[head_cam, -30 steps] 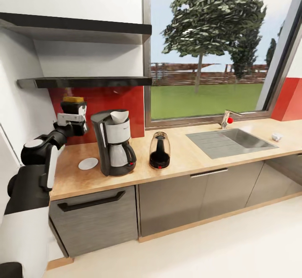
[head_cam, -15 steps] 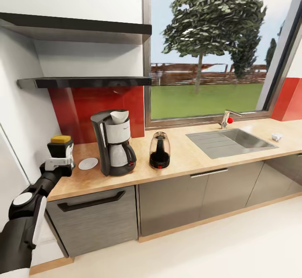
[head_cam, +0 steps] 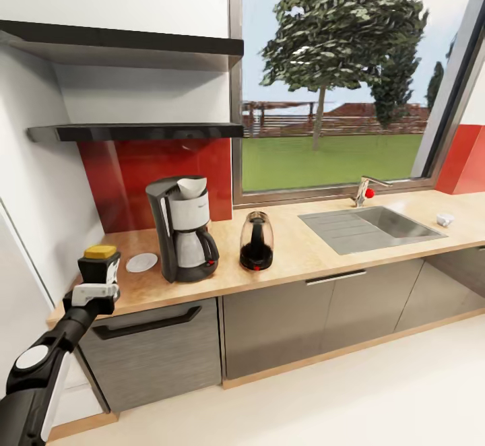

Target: Set up a coffee station on the kitchen countertop: keep the coffee maker on the countertop, move the bottle of coffee from the kitchen shelf to the counter next to the coffee maker, place a paper coffee filter on top of the coffee maker, put the saucer next to the coffee maker with the coffee cup on the saucer, and place the electric kettle next to the coffee maker.

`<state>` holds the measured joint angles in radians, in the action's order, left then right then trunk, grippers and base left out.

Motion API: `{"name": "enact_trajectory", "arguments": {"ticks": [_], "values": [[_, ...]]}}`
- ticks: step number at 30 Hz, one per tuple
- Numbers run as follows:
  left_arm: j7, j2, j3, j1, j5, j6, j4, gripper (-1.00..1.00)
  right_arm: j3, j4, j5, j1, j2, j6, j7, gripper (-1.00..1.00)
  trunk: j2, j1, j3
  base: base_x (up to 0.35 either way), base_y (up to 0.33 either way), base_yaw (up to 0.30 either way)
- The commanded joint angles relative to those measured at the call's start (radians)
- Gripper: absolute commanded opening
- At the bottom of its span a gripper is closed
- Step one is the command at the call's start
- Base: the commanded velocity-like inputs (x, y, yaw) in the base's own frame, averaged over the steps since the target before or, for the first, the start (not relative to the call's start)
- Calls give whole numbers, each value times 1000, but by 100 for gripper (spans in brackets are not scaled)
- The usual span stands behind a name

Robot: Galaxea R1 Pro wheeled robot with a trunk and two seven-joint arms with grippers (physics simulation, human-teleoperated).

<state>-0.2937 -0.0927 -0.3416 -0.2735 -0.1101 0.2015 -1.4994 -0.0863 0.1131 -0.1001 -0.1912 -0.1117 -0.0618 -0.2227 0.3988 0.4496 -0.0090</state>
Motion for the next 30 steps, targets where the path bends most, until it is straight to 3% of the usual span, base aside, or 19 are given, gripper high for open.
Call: {"name": "enact_trajectory", "arguments": {"ticks": [1, 13, 24, 30], "values": [[-7, 1, -2, 5, -10, 3, -2, -100, -8, -2, -10, -1, -1, -3, -3, 100, 1, 0, -1, 32, 0, 0], [-7, 2, -2, 19, -11, 3, -1, -100, -9, -6, -7, -1, -3, -3, 1, 100, 1, 0, -1, 263, 32, 0], [-7, 2, -2, 20, -11, 4, -1, -100, -10, -7, -6, -1, -8, -2, 2, 100, 1, 0, -1, 285, 184, 0], [-7, 2, -2, 21, -9, 3, -1, -100, -10, -7, -6, -1, -9, -1, 2, 100, 1, 0, -1, 105, 101, 0]]}}
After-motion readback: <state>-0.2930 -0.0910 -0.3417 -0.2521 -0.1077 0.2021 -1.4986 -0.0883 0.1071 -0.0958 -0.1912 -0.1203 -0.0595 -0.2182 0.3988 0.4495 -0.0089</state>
